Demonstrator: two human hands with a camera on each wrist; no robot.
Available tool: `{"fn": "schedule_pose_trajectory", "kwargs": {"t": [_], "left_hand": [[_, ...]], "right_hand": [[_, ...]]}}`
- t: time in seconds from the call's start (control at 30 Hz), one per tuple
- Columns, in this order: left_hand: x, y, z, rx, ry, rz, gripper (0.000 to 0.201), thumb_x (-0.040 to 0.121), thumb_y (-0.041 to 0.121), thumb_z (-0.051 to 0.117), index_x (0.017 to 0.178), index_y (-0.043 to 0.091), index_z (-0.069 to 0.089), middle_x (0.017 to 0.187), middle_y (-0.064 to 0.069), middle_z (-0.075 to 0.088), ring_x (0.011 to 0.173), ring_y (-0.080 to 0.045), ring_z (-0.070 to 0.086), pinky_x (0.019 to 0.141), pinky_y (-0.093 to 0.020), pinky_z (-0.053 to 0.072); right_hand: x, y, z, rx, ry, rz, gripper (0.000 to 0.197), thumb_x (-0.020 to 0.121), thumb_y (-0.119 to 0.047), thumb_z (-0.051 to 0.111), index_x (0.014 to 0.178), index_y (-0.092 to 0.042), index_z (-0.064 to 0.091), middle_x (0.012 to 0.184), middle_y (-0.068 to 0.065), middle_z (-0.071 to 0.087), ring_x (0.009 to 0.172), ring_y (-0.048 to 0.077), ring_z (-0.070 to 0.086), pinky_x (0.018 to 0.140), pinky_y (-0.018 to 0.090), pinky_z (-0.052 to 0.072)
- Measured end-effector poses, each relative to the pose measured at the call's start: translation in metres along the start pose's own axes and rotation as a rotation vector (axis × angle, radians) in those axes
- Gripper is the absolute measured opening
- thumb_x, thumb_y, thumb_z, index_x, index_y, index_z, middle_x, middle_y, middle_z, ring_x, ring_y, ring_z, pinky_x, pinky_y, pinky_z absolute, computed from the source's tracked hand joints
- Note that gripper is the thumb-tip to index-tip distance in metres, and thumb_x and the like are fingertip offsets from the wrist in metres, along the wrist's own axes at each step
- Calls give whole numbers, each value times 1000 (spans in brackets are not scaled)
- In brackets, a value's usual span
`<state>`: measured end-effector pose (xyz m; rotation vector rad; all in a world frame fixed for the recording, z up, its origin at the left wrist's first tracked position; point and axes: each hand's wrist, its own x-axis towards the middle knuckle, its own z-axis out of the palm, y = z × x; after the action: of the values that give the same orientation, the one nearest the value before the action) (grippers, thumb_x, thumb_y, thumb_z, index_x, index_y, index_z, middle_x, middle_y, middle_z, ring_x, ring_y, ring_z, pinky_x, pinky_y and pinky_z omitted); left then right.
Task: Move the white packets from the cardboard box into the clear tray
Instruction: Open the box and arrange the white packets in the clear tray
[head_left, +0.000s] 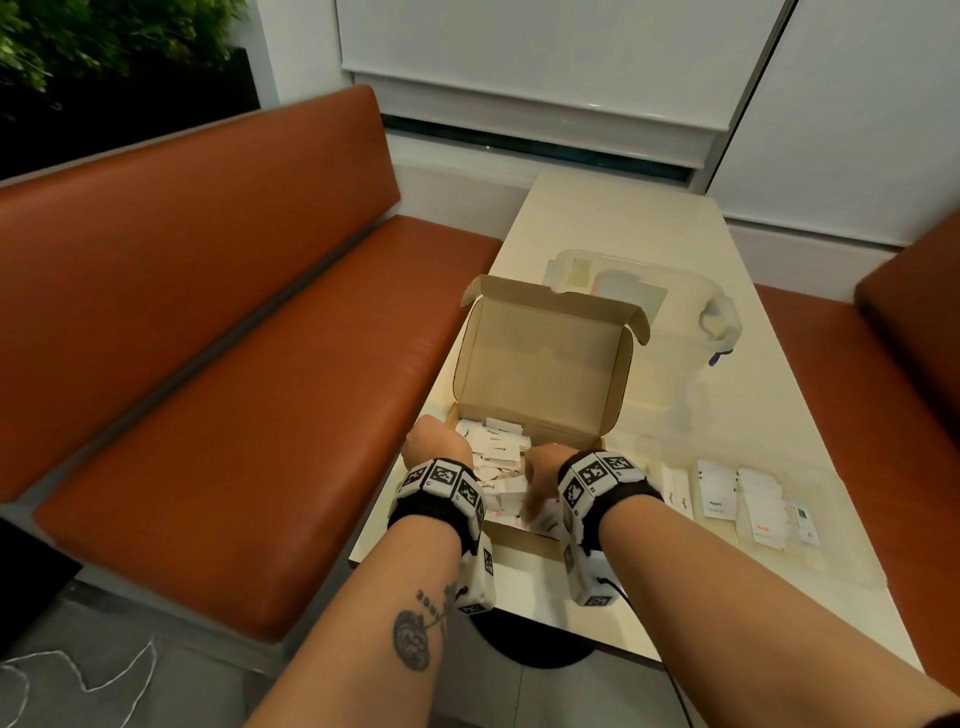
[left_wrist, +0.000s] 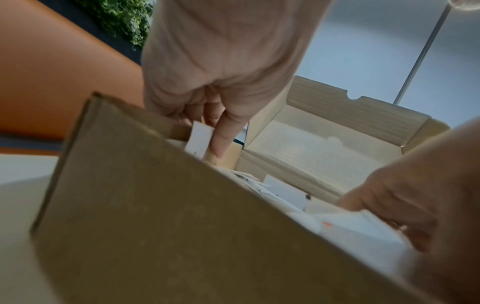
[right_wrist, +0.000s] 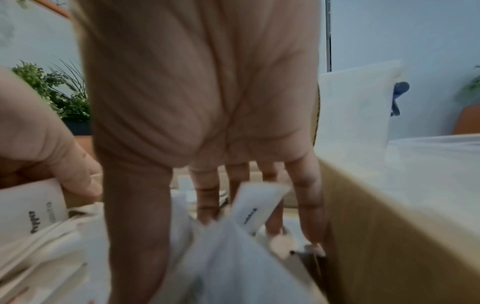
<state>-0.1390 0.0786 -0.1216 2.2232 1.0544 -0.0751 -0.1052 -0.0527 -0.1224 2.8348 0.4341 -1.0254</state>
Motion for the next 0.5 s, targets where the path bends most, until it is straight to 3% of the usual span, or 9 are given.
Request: {"fn": "schedule_pose_trajectory", "kwargs": {"t": [0.07, 0.17, 0.2, 0.27, 0.33, 0.37, 0.5], "left_hand": [[0, 0, 0, 2, 2, -1, 24, 92, -4, 46, 108, -3, 62, 115, -19, 64, 106, -33, 61, 75, -34, 48], [-2, 0, 0, 3, 6, -1, 23, 92, -4, 46, 109, -3, 62, 115, -19, 64, 106, -33, 61, 74, -34, 47], [-2, 0, 0, 0, 6, -2, 23, 92, -4, 46, 109, -3, 62, 115, -19, 64, 106, -33, 61, 74, -34, 47], [-2, 0, 0, -1, 4, 0, 23, 92, -4, 46, 108, -3, 62, 115, -19, 64, 106, -33, 61, 75, -34, 48], [-2, 0, -1, 1, 3, 0, 23, 93, -3, 46, 109, -2, 62, 116, -19, 64, 107, -32, 61, 76, -34, 49], [-2, 0, -1, 1, 3, 0, 24, 93, -3, 46, 109, -2, 62, 116, -18, 64, 107, -32, 61, 77, -34, 49], [-3, 0, -1, 3, 7, 3, 22, 92, -3, 47, 108, -2, 63, 115, -18, 65, 106, -32, 62, 75, -34, 49]], "right_hand": [[2, 5, -2, 41, -46, -29, 60, 57, -50, 83, 100, -14, 62, 98, 0, 67, 90, 21, 63, 83, 36, 54], [-1, 9, -6, 14, -114, -56, 44, 53, -53, 84, 71, -23, 58, 77, -7, 63, 77, 18, 58, 70, 30, 49], [-3, 9, -6, -35, -107, -58, 41, 54, -50, 84, 67, -22, 56, 79, -4, 62, 77, 20, 59, 71, 32, 51], [-7, 8, -4, -177, -80, -59, 30, 65, -39, 79, 82, -22, 60, 100, 6, 57, 88, 25, 57, 83, 39, 54], [-4, 11, 3, -246, -33, -79, 43, 73, -27, 76, 111, -15, 60, 115, 8, 53, 101, 27, 57, 90, 39, 51], [-3, 13, 7, -249, -16, -80, 49, 74, -26, 77, 117, -15, 59, 120, 7, 55, 106, 27, 58, 92, 39, 51], [-5, 19, 13, -284, -38, -38, 50, 62, -35, 83, 108, -24, 65, 105, -5, 67, 99, 20, 63, 87, 36, 54]]}}
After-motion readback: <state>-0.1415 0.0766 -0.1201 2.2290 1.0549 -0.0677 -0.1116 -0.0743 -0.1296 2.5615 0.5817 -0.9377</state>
